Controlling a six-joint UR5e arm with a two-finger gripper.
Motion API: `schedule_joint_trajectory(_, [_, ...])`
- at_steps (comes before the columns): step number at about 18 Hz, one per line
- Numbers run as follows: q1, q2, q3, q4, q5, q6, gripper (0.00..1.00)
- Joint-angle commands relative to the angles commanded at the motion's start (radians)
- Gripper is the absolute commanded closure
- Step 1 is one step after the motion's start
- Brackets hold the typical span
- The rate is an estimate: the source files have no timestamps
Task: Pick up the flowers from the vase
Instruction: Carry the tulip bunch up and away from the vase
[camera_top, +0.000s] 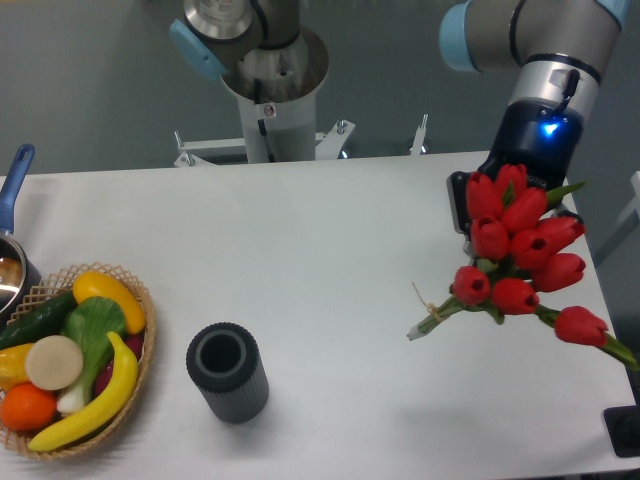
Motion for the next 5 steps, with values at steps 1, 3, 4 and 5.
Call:
schedule_joint_trajectory(1, [0.006, -0.005, -0.002, 0.000, 0.000, 0.002, 0.71])
schedule_joint_trajectory(3, [0.020, -0.003, -0.009, 0.000, 0.000, 0.008, 0.71])
schedule_joint_trajectory(4, [0.023, -0.003, -0.009, 0.000, 0.000, 0.014, 0.71])
schedule_joint_trajectory(5, [0.023, -0.003, -0.009, 0.000, 0.000, 0.018, 0.71])
